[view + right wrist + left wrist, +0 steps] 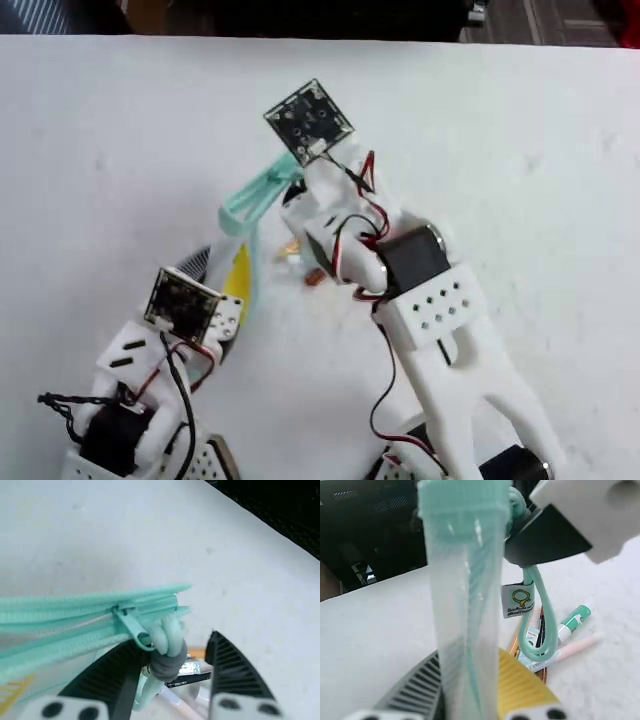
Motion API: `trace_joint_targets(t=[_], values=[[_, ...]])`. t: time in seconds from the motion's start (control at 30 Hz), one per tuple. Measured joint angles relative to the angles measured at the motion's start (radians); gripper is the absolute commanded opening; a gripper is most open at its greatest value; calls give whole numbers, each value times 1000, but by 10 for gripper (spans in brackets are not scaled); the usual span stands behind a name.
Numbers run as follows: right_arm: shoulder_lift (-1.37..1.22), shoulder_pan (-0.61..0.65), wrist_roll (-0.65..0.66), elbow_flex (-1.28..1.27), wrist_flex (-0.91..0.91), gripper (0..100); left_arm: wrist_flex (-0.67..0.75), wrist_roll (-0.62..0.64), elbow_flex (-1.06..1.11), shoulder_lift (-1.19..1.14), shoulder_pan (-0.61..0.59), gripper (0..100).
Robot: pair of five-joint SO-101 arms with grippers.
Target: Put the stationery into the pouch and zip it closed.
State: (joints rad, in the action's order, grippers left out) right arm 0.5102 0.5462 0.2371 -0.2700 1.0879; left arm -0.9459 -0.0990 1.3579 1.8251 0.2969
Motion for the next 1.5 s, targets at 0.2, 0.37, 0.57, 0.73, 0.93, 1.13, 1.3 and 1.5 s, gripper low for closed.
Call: trace_joint_targets(t=[0.2,0.37,0.57,0.73,0.93,1.13,1.3,1.5], values=[[37,-5,0,9,-6,17,0,3,0,0,-2,163],[209,2,3,72,52,17,-49,66,-35,3,-8,232],[316,52,101,98,163,17,-104,77,-87,2,-8,233],[318,123,216,103,293,17,-206,77,-193,3,-8,234],[321,126,236,103,345,17,-212,78,-247,5,74,183],[338,132,239,161,345,17,-140,78,-186,8,106,25],[334,133,242,267,347,17,-137,78,-186,8,107,31],[301,133,242,308,347,17,-170,44,-210,6,106,31]])
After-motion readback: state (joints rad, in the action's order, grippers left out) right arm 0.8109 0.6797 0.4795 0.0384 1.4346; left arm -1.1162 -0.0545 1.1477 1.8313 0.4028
